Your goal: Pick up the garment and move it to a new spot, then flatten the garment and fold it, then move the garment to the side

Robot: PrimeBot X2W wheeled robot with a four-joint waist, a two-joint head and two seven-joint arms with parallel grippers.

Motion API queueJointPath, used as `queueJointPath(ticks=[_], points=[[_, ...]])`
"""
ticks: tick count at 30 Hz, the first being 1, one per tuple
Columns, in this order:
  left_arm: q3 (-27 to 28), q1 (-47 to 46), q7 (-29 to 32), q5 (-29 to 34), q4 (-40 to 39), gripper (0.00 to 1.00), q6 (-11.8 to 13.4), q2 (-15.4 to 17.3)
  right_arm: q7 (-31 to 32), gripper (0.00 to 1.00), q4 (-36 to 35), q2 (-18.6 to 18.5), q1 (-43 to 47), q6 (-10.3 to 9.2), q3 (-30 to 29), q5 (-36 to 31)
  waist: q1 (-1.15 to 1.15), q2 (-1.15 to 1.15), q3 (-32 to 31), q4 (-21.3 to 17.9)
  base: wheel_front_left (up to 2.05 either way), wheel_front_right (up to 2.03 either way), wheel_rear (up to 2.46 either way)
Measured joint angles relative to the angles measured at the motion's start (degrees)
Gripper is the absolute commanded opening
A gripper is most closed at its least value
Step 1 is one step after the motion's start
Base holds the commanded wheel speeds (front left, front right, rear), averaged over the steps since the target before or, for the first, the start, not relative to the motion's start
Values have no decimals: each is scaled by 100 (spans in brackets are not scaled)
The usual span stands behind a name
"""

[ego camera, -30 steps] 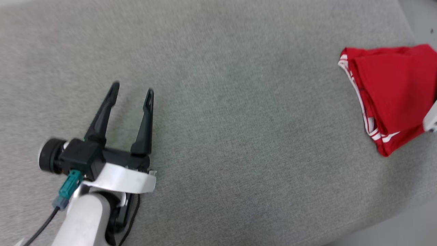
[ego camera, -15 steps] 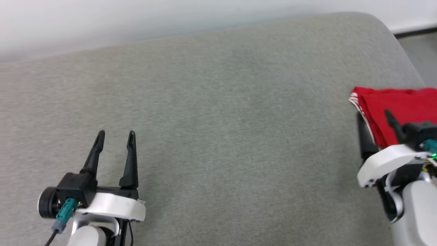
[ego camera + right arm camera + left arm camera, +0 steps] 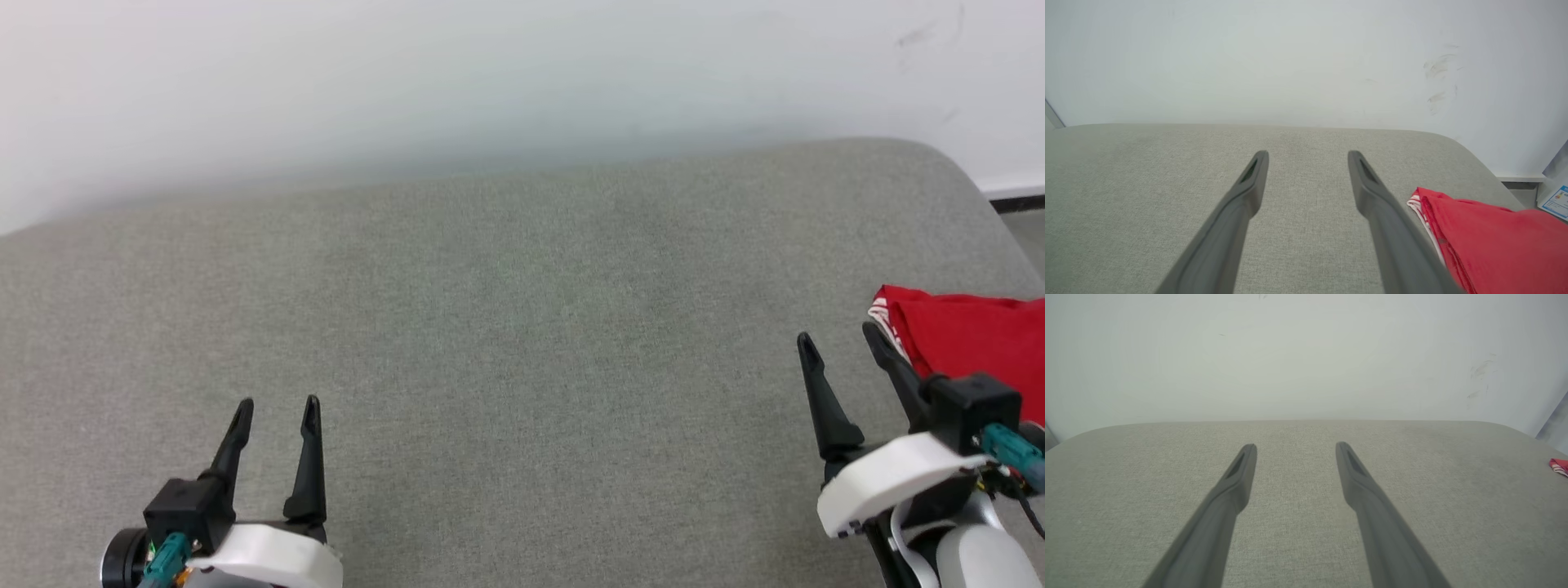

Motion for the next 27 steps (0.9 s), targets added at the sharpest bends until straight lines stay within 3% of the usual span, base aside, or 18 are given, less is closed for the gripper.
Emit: queueJointPath(ticks=[12,27], points=[[183,419,-1,54,94,100,-69,-156,341,100,-931,158,768,0,-24,37,0,0,-465,27,0,0,0],[347,441,-9,220,197,100,-216,-315,375,100,-1096,219,815,0,-47,31,1,0,-452,113,0,0,0]])
